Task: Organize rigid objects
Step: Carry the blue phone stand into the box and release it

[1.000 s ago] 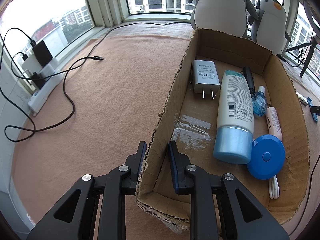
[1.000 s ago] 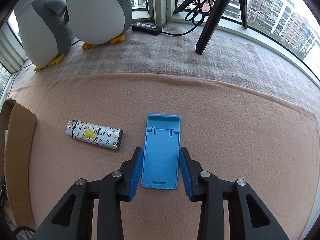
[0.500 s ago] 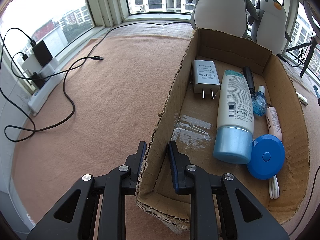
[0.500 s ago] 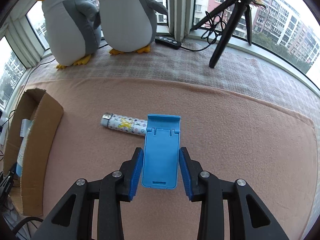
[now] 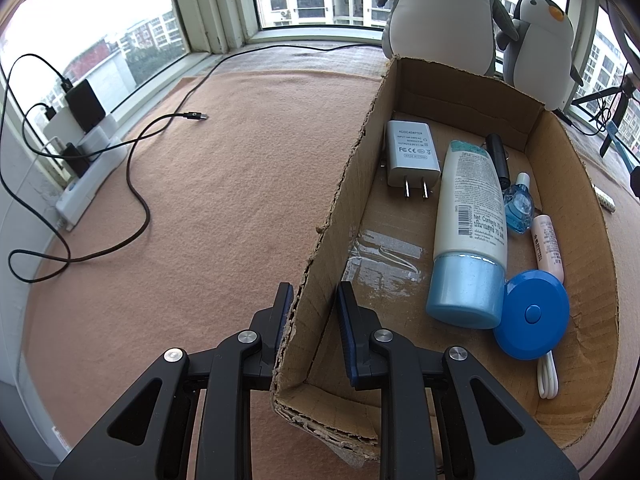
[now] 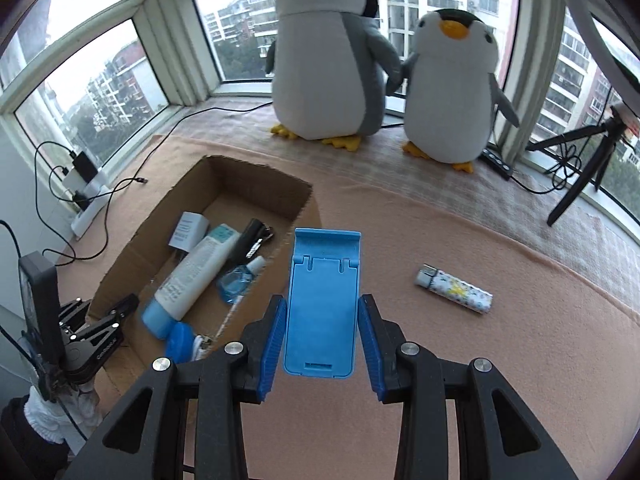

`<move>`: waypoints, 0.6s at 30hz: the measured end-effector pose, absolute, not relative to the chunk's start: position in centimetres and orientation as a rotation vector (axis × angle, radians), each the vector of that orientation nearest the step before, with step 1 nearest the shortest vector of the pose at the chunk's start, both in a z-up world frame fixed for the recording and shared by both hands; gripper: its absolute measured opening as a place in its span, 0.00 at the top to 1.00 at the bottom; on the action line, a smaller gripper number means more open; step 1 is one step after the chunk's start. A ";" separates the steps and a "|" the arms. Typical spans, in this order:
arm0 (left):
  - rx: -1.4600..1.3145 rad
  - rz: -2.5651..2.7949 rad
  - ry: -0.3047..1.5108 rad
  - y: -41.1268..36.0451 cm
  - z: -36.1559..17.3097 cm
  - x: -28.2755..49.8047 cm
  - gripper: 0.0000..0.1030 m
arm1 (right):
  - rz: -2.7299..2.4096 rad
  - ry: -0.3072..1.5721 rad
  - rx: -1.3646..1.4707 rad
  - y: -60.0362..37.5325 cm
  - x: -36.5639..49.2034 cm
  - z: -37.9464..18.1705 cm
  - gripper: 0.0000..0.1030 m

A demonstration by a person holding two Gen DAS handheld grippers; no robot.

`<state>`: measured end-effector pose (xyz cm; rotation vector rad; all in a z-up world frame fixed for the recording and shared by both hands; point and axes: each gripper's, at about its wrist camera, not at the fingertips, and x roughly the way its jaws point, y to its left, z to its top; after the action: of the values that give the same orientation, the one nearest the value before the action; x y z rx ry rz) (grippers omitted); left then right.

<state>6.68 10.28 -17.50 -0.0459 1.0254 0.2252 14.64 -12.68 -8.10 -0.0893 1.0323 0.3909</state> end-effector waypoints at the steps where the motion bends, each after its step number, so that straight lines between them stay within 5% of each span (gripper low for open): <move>1: -0.046 0.225 1.025 10.3 -17.5 6.7 0.80 | 0.408 1.035 -0.098 -11.8 14.5 -8.2 0.68; 18: -0.046 0.225 1.026 10.3 -17.5 6.7 0.80 | 0.555 1.052 -0.165 -3.2 13.2 -9.8 0.68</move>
<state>6.68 10.28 -17.50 -0.0460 1.0256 0.2253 13.20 -3.16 -9.84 -0.1651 1.0520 0.5545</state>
